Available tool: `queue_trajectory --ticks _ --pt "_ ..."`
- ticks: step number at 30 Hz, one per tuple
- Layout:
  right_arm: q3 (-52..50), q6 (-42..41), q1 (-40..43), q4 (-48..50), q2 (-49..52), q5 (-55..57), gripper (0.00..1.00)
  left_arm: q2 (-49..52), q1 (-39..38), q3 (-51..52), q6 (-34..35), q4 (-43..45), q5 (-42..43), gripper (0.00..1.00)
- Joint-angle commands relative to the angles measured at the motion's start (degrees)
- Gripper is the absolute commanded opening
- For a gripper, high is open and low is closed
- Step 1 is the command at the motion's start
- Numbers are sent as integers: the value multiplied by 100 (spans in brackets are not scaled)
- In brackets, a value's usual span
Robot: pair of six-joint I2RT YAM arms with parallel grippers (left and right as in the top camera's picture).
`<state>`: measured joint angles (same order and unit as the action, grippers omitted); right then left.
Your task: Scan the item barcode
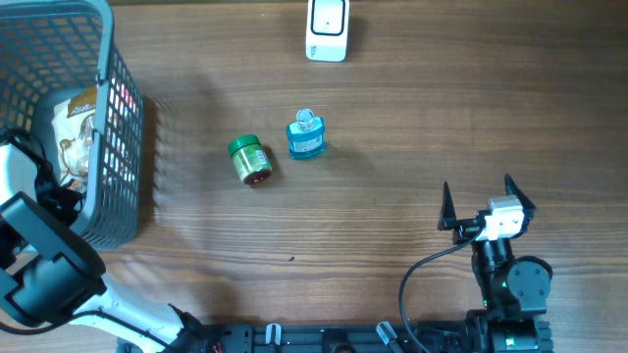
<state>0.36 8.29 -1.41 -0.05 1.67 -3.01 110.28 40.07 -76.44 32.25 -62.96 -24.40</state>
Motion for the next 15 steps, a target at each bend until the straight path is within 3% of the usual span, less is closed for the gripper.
queue_trajectory --ticks 1,7,15 --pt "-4 70 -7 13 0 -92 100 155 81 133 26 -133 57 4" --pt "-4 70 -7 13 0 -92 100 -186 66 -160 -52 -566 179 4" --pt "-4 70 -7 13 0 -92 100 -953 66 -170 -251 -424 629 4"
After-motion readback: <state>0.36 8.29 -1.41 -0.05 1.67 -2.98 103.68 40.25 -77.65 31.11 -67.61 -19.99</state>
